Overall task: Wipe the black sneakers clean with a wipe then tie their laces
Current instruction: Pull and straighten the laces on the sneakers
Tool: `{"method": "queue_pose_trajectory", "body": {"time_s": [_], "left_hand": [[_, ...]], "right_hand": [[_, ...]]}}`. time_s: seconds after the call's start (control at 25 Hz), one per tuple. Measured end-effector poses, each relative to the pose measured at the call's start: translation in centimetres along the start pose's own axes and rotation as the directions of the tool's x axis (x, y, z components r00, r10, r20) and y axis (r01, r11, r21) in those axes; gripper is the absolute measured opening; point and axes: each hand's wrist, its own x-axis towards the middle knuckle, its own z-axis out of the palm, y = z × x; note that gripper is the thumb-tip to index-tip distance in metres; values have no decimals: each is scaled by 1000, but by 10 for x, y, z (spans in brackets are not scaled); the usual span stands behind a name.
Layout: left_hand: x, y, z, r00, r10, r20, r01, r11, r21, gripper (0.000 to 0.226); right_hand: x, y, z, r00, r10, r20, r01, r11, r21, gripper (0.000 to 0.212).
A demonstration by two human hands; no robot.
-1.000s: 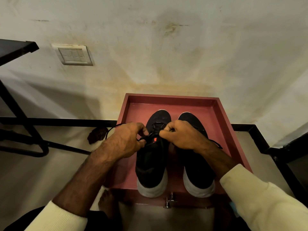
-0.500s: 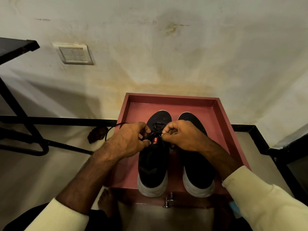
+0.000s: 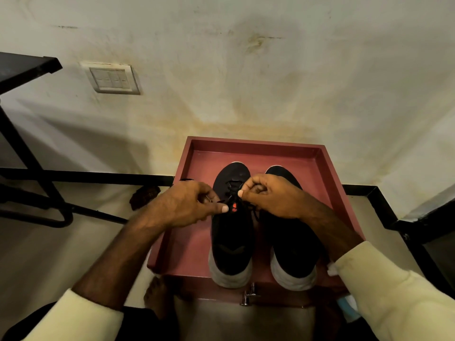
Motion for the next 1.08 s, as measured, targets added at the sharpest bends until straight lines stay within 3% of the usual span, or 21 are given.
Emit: {"method": "queue_pose_trajectory", "body": {"time_s": [0.12, 0.32, 0.44, 0.56, 0.8, 0.96, 1.08], "left_hand": [[-4, 0, -11, 1000, -20, -11, 19, 998, -52, 19], [2, -2, -7, 997, 0, -81, 7, 996, 85, 17], [3, -3, -7, 996, 55, -76, -46, 992, 121, 19], [1, 1, -9, 995, 83, -54, -74, 985, 154, 23], [-6, -6, -21, 998, -37, -50, 49, 967, 251, 30], [-10, -7, -22, 982, -169, 87, 140, 953, 270, 19], [-8, -12, -20, 975, -175, 137, 128, 945, 300, 14]], "right_hand": [[-1, 5, -5, 997, 20, 76, -22, 999, 25, 23], [-6, 1, -10, 997, -63, 51, 61, 997, 37, 34], [-16, -1, -8, 979, -182, 95, 195, 971, -139, 36], [-20, 3, -1, 981, -184, 69, 194, 961, -199, 29], [-21, 7, 0, 993, -112, 36, 116, 982, -146, 28], [-21, 6, 4, 991, -132, 25, 135, 978, -160, 29], [-22, 5, 8, 987, -157, 8, 156, 971, -183, 27]]}}
